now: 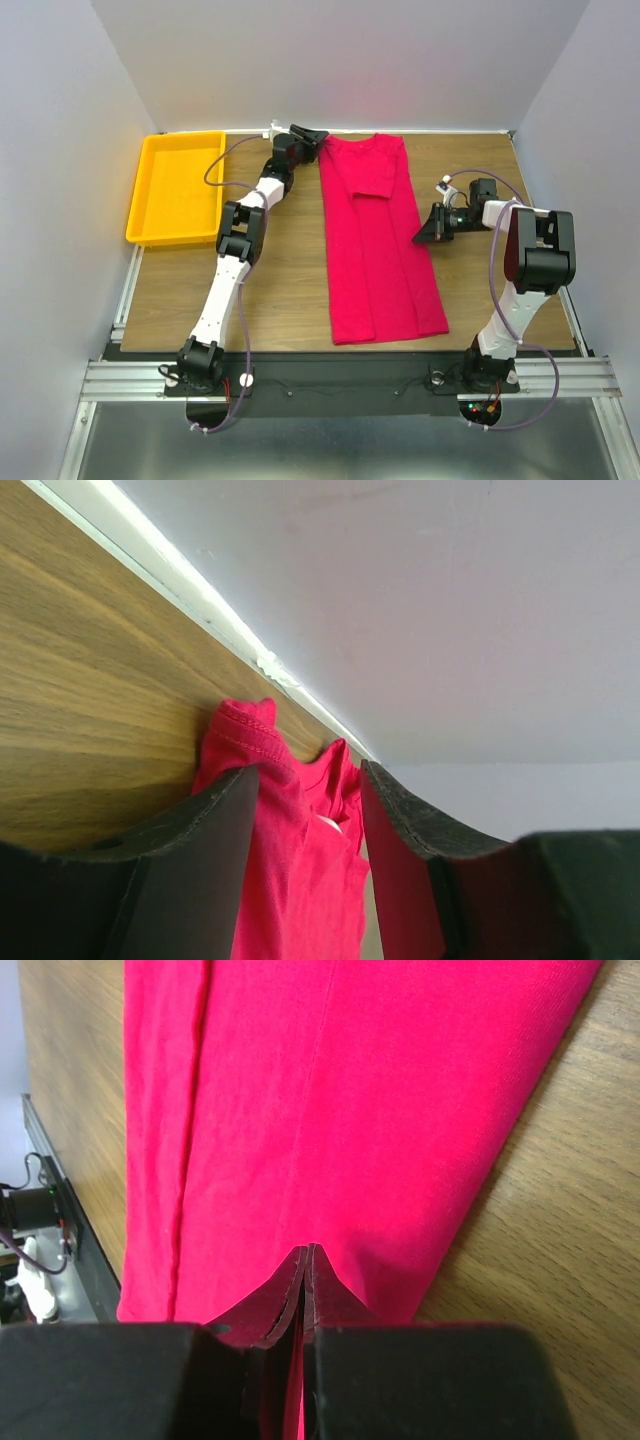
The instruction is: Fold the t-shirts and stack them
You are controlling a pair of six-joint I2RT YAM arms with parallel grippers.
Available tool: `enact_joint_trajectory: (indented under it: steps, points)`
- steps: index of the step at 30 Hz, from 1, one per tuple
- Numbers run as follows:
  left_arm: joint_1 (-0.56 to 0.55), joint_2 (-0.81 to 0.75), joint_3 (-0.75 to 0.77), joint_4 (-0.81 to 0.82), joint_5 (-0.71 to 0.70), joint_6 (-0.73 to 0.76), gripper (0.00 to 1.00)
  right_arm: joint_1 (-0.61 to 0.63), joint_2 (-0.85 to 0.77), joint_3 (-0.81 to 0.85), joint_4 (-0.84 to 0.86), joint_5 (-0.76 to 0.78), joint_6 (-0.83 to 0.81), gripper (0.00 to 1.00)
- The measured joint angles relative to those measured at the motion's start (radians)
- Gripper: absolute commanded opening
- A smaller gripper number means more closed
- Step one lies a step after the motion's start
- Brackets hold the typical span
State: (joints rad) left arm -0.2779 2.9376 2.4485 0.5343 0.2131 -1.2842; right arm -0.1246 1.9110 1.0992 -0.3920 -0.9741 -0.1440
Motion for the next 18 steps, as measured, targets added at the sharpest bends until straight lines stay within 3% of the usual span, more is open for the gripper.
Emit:
enact_joint_trajectory:
  steps: [6, 13, 15, 18]
  points:
    - [0.015, -0.039, -0.075, 0.060, 0.110, 0.040, 0.61, 0.000, -0.016, 0.011, -0.039, 0.010, -0.067, 0.10]
    - [0.038, -0.339, -0.417, 0.068, 0.274, 0.230, 0.68, 0.000, -0.115, 0.046, -0.122, 0.028, -0.213, 0.18]
    - [0.040, -0.488, -0.552, 0.060, 0.306, 0.326, 0.68, 0.000, -0.155, 0.050, -0.161, 0.037, -0.281, 0.25]
    - [0.044, -0.760, -0.780, 0.045, 0.328, 0.492, 0.68, 0.000, -0.227, 0.051, -0.258, 0.049, -0.427, 0.46]
